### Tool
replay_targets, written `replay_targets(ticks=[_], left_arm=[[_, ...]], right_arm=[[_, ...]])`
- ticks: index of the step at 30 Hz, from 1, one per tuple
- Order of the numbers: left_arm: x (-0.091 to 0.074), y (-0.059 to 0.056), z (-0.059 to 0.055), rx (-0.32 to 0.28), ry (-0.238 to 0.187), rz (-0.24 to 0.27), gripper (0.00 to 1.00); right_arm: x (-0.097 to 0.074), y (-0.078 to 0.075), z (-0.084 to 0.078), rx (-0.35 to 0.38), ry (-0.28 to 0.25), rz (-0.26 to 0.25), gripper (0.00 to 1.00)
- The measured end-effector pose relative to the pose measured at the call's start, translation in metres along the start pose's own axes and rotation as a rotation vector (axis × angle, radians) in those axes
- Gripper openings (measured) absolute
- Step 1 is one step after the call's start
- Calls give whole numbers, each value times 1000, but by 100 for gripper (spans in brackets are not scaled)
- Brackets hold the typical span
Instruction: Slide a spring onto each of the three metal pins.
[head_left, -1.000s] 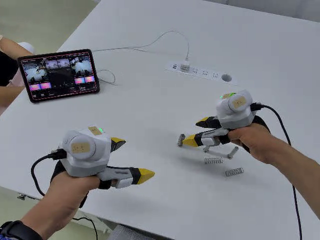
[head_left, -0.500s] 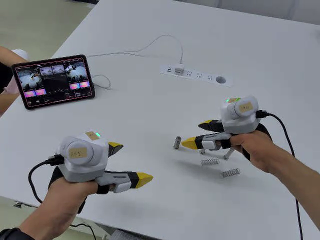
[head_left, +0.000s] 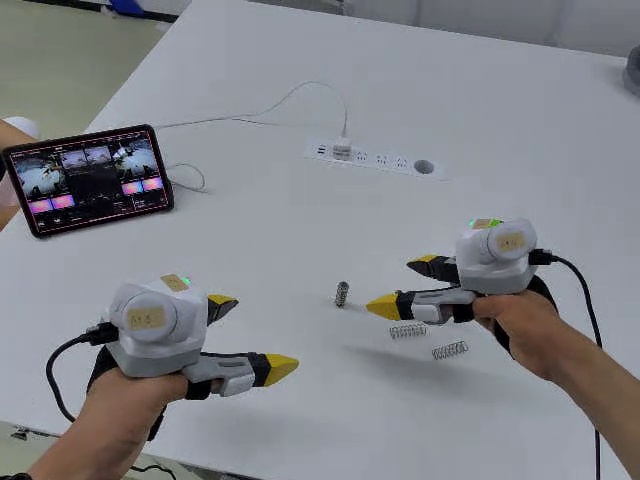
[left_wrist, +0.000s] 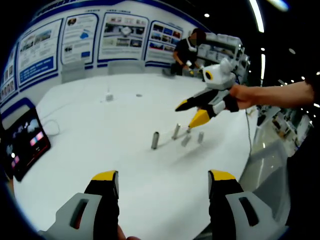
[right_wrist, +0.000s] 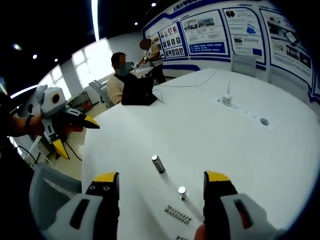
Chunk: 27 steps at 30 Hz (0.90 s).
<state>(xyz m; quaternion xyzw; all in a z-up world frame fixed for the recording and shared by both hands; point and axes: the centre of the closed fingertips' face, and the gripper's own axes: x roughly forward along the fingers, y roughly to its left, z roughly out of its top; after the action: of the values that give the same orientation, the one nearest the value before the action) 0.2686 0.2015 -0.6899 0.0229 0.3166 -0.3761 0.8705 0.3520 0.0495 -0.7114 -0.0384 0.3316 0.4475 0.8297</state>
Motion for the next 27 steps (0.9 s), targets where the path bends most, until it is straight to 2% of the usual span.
replay_targets(ticks=[12,27], left_arm=[[3,-3,2,7,0,-8,75],[7,-10,5,2,-3,-16,75]], right_arm=[[-30,-6,-22,41,-18,-51,76],[-64,4,-57,93,-29,-103,79]])
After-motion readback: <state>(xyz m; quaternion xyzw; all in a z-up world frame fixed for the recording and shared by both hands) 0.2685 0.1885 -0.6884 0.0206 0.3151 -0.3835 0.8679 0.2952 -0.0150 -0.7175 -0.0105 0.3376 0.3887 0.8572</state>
